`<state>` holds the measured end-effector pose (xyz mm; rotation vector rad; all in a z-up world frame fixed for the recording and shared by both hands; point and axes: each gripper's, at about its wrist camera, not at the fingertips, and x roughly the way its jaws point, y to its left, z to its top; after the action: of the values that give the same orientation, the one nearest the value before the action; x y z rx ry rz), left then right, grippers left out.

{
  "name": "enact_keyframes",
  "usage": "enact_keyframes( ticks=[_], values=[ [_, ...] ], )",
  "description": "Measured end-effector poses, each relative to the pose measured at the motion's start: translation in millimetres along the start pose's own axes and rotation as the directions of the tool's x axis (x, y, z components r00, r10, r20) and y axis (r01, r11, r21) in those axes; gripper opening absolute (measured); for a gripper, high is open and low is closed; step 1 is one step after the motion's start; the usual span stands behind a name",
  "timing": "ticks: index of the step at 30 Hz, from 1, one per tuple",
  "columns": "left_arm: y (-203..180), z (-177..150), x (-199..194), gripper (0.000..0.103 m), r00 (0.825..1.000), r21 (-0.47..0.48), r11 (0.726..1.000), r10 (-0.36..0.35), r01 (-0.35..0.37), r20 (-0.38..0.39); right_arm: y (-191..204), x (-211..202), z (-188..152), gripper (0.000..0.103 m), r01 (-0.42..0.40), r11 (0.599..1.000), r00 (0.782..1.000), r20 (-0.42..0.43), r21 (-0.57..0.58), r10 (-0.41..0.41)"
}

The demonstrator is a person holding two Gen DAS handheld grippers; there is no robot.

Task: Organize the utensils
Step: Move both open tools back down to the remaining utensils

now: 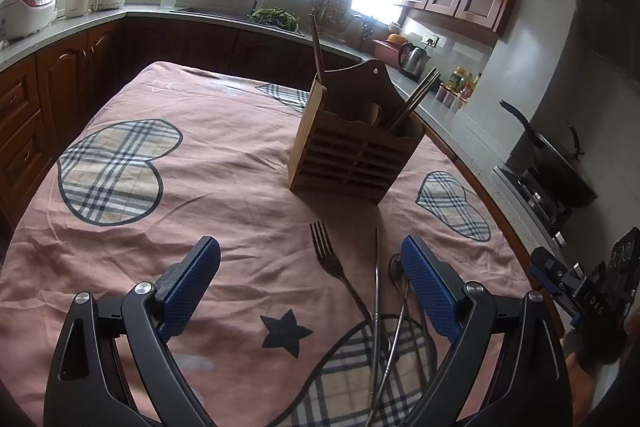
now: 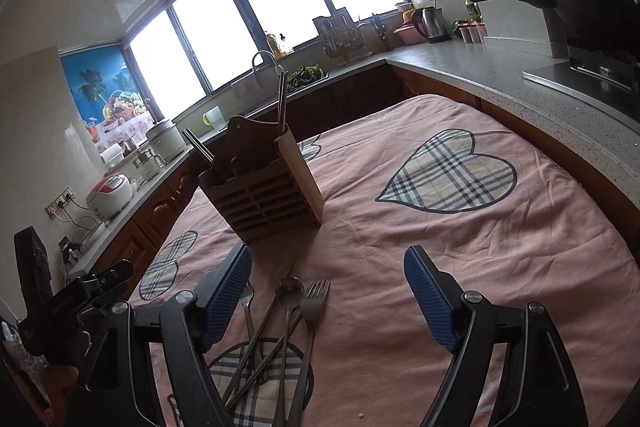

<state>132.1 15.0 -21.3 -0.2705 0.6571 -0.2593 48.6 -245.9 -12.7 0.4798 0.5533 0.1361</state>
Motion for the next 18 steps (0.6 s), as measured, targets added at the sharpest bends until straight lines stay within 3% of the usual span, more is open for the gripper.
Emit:
enact_keyframes(
  ticks=[10,18],
  values=[
    [-7,-17,13,0.094,0.998,0.039,0.999,0.023,-0.021,-0.059,-5,3,-17,0.081,-0.011,1.0,0.999,-0.037,0.014,0.012],
    [-34,-21,48,0.094,0.986,0.163,0.985,0.075,-0.051,-0.147,-12,10,-19,0.081,-0.011,0.999,0.999,-0.052,0.035,0.013]
  ],
)
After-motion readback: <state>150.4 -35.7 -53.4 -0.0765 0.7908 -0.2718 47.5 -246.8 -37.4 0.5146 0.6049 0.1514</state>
